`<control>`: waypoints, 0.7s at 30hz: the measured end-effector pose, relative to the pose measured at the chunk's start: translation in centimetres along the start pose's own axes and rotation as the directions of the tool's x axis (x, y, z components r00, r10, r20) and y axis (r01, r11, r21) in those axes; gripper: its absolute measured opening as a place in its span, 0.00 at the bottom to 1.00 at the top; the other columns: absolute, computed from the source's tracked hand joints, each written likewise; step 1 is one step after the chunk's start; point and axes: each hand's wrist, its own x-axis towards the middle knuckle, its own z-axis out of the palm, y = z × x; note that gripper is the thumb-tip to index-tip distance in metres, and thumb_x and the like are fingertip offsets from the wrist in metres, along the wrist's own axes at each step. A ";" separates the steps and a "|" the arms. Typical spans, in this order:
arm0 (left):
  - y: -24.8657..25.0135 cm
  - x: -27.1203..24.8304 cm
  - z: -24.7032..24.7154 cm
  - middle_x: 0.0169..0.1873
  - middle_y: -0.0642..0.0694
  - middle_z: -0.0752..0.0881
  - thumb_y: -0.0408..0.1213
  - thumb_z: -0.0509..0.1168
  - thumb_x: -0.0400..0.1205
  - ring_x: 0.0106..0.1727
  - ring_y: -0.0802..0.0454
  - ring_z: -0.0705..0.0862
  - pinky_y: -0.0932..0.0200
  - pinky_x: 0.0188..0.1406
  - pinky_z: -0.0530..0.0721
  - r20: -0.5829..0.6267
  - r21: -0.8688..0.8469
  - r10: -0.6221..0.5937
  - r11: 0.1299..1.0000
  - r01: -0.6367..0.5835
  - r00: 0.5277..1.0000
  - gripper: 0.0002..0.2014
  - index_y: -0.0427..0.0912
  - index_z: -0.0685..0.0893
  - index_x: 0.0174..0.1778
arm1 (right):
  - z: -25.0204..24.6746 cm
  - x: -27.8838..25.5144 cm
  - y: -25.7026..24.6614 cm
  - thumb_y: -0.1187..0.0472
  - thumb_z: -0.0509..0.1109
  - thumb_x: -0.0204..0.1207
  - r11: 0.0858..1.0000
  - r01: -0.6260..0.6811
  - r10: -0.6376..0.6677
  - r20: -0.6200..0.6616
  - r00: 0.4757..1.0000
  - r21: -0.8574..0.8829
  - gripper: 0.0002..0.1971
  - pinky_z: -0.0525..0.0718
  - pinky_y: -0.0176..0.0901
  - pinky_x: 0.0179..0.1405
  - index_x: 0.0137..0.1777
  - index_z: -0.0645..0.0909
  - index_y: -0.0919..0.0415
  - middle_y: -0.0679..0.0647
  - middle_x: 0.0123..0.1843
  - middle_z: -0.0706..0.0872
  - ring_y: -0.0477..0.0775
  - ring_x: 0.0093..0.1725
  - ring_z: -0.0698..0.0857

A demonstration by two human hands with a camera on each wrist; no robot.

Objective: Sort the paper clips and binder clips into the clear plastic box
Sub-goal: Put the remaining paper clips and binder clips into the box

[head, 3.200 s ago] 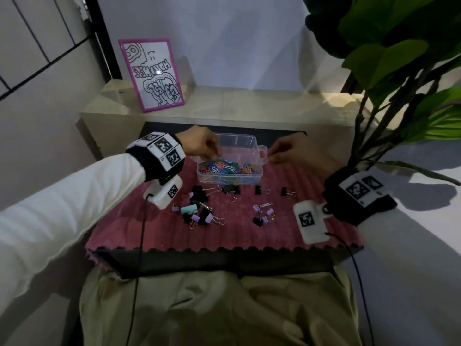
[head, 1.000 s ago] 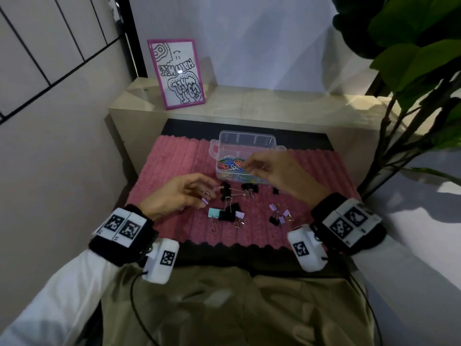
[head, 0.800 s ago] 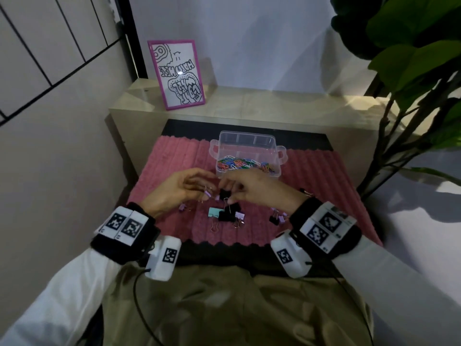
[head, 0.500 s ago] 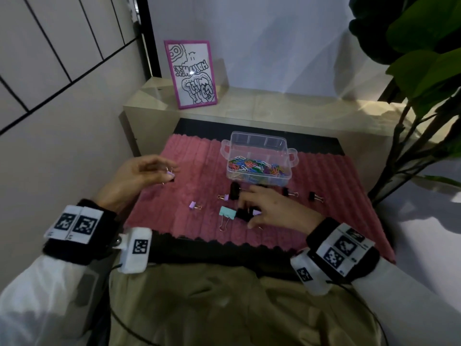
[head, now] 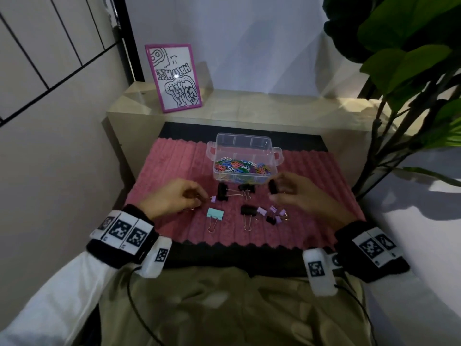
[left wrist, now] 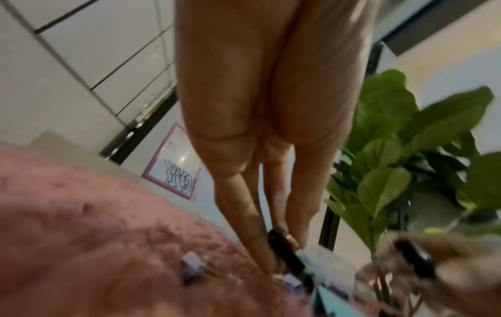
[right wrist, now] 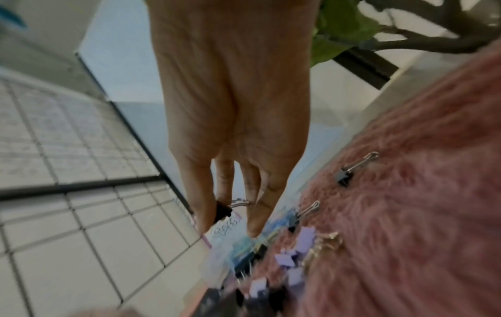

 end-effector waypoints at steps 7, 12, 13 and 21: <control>1.2 -0.8 1.6 0.56 0.50 0.86 0.42 0.69 0.75 0.57 0.51 0.80 0.62 0.60 0.73 -0.028 0.383 0.229 0.901 -0.201 0.973 0.14 0.47 0.84 0.57 | -1.6 2.7 -0.9 0.76 0.55 0.80 0.750 -0.171 0.175 0.058 0.983 0.639 0.10 0.88 0.35 0.49 0.55 0.76 0.72 0.66 0.56 0.81 0.56 0.54 0.88; 1.8 -1.5 3.4 0.52 0.47 0.81 0.41 0.69 0.74 0.54 0.50 0.78 0.56 0.51 0.76 0.013 0.477 0.306 0.835 -0.275 0.952 0.14 0.44 0.81 0.54 | -1.8 6.8 -4.1 0.73 0.60 0.80 0.917 -0.160 0.138 0.085 0.987 0.365 0.09 0.90 0.40 0.39 0.59 0.70 0.71 0.69 0.48 0.84 0.57 0.40 0.91; 1.8 -1.4 3.5 0.51 0.46 0.80 0.40 0.68 0.75 0.53 0.48 0.77 0.54 0.51 0.77 0.012 0.505 0.303 0.820 -0.268 0.953 0.11 0.43 0.80 0.52 | -1.9 7.8 -4.6 0.73 0.62 0.79 0.962 -0.134 0.129 0.035 0.991 0.240 0.10 0.90 0.42 0.35 0.58 0.69 0.69 0.70 0.48 0.84 0.57 0.35 0.91; 1.5 -1.2 3.0 0.50 0.50 0.81 0.39 0.66 0.76 0.51 0.52 0.79 0.57 0.49 0.78 -0.015 0.481 0.305 0.837 -0.260 0.952 0.09 0.47 0.79 0.52 | -1.3 12.9 -5.0 0.74 0.66 0.74 0.916 -0.028 -0.050 -0.182 0.982 -0.401 0.13 0.82 0.26 0.29 0.59 0.78 0.71 0.67 0.57 0.84 0.51 0.38 0.85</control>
